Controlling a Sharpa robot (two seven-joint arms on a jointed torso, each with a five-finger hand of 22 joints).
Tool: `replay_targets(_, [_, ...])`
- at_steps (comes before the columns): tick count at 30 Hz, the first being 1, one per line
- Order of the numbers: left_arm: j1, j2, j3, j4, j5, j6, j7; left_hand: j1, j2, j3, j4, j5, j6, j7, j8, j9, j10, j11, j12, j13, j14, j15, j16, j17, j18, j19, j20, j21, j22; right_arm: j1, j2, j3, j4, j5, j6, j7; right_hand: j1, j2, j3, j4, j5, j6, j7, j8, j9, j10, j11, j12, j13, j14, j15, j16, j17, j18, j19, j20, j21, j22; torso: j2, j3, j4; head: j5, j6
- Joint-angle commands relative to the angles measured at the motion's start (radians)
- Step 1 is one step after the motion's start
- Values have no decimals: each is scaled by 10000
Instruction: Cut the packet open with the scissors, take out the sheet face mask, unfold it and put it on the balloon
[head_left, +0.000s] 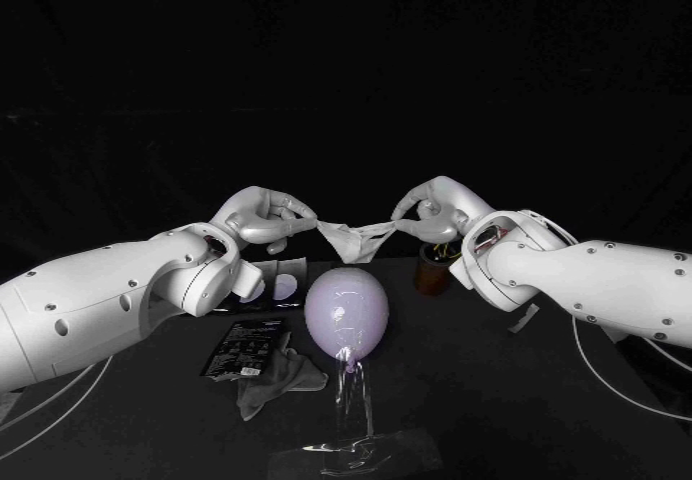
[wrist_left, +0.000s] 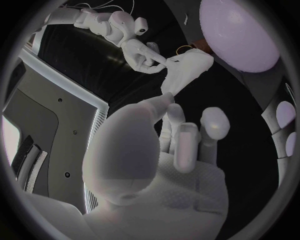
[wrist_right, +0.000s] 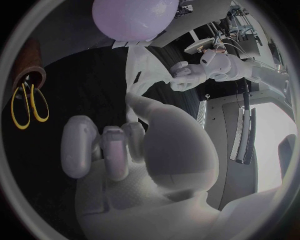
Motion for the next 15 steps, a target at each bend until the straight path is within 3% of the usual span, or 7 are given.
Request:
replay_targets(1, [66, 62, 27, -248, 693, 29, 154, -10, 95, 46, 11, 32, -48, 11, 35, 605, 86, -9, 34, 5, 120, -74, 34, 337, -105, 62, -21, 55, 3, 122, 15, 23, -148, -72, -81, 197, 73, 5, 62, 20, 28, 90, -2, 60, 11, 313, 28, 57, 1516, 1045, -49, 35, 2631, 70, 81, 2, 35, 1950, 12, 15, -5, -27, 42])
replay_targets(8, [125, 141, 51, -723, 1405, -114, 197, -21, 89, 64, 3, 32, -50, 10, 46, 612, 80, -10, 28, -5, 125, -75, 36, 347, -105, 61, -21, 58, 6, 251, 27, 47, -427, -79, -29, 200, 75, 1, 65, 17, 28, 89, -2, 62, 12, 315, 28, 60, 1519, 1045, -49, 35, 2631, 70, 82, 3, 35, 1950, 2, 8, -3, -31, 87])
replay_targets(15, [168, 226, 62, -1039, 2178, -150, 143, -54, 73, 102, -11, 33, -58, 10, 68, 627, 96, -10, 39, 20, 137, -76, 42, 378, -105, 59, -21, 64, 11, 291, 102, 53, -671, -81, -43, 207, 75, 1, 65, 17, 28, 89, -2, 62, 12, 315, 28, 60, 1519, 1045, -49, 35, 2631, 70, 82, 3, 35, 1950, 7, -3, 7, -40, 224])
